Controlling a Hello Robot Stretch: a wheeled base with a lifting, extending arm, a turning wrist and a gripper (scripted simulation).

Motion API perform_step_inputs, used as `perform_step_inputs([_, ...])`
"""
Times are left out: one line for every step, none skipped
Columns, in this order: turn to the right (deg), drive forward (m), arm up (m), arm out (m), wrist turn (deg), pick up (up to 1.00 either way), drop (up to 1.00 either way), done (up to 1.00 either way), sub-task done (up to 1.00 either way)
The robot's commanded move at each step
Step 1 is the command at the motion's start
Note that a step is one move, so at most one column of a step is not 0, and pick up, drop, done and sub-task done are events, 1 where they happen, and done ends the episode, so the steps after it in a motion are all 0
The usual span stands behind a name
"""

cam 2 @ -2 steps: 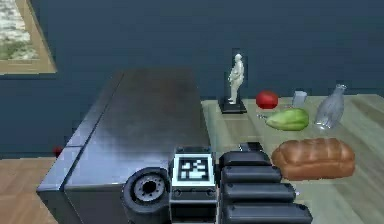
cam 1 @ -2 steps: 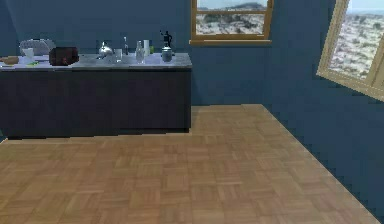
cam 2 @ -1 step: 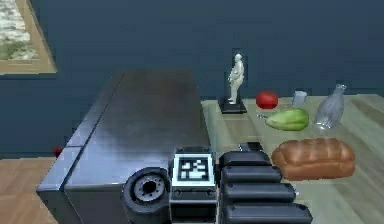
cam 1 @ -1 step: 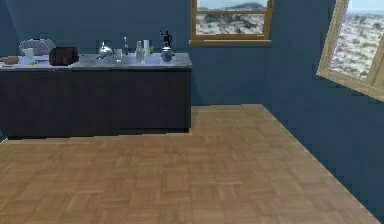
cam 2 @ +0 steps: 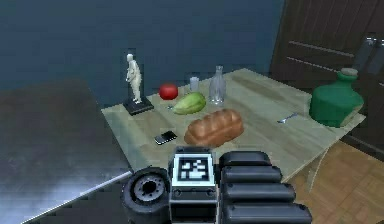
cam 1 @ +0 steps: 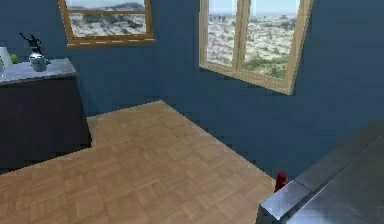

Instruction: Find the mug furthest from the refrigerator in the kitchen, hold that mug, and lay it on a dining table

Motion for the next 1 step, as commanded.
perform_step_inputs([0.0, 0.00, 0.00, 0.48, 0.0, 0.00, 0.00, 0.00, 0.00])
